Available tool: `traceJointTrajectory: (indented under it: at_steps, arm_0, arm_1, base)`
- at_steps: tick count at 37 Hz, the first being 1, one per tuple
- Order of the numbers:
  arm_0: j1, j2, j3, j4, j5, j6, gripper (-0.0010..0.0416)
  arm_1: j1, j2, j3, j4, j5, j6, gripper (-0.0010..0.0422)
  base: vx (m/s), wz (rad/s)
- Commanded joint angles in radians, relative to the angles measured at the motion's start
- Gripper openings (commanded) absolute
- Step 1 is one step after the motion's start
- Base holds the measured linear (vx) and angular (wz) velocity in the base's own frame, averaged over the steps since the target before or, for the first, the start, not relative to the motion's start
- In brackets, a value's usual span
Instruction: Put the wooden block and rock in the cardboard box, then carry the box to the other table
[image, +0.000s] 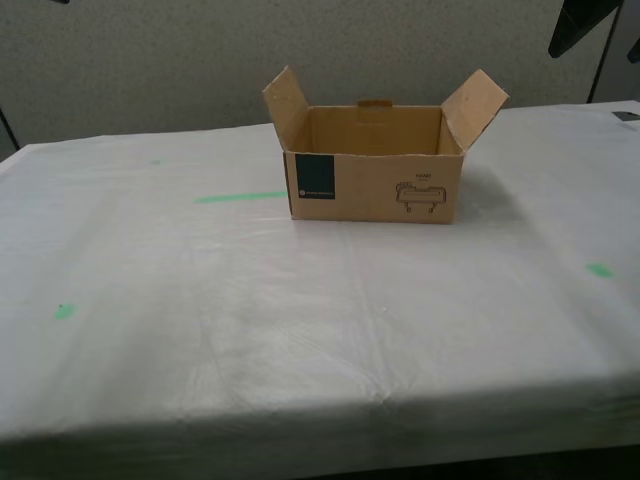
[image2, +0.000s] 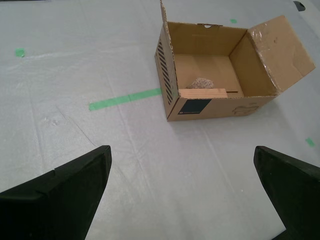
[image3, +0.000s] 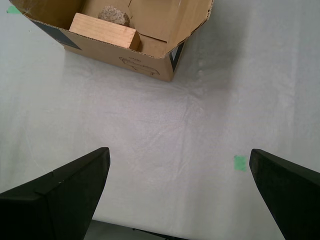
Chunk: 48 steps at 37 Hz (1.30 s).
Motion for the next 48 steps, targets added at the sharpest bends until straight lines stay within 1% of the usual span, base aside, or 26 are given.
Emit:
traceJointTrajectory:
  at_steps: [1, 48]
  arm_0:
    - [0.0, 0.0, 0.0, 0.0, 0.005, 0.003, 0.039]
    - [0.0, 0.0, 0.0, 0.0, 0.005, 0.003, 0.0389]
  arm_1:
    - [0.0, 0.0, 0.001, 0.002, 0.002, -0.002, 0.0389]
    - [0.0, 0.0, 0.001, 0.002, 0.002, -0.001, 0.0389]
  base:
    - [0.0, 0.0]
    - [0.0, 0.0]
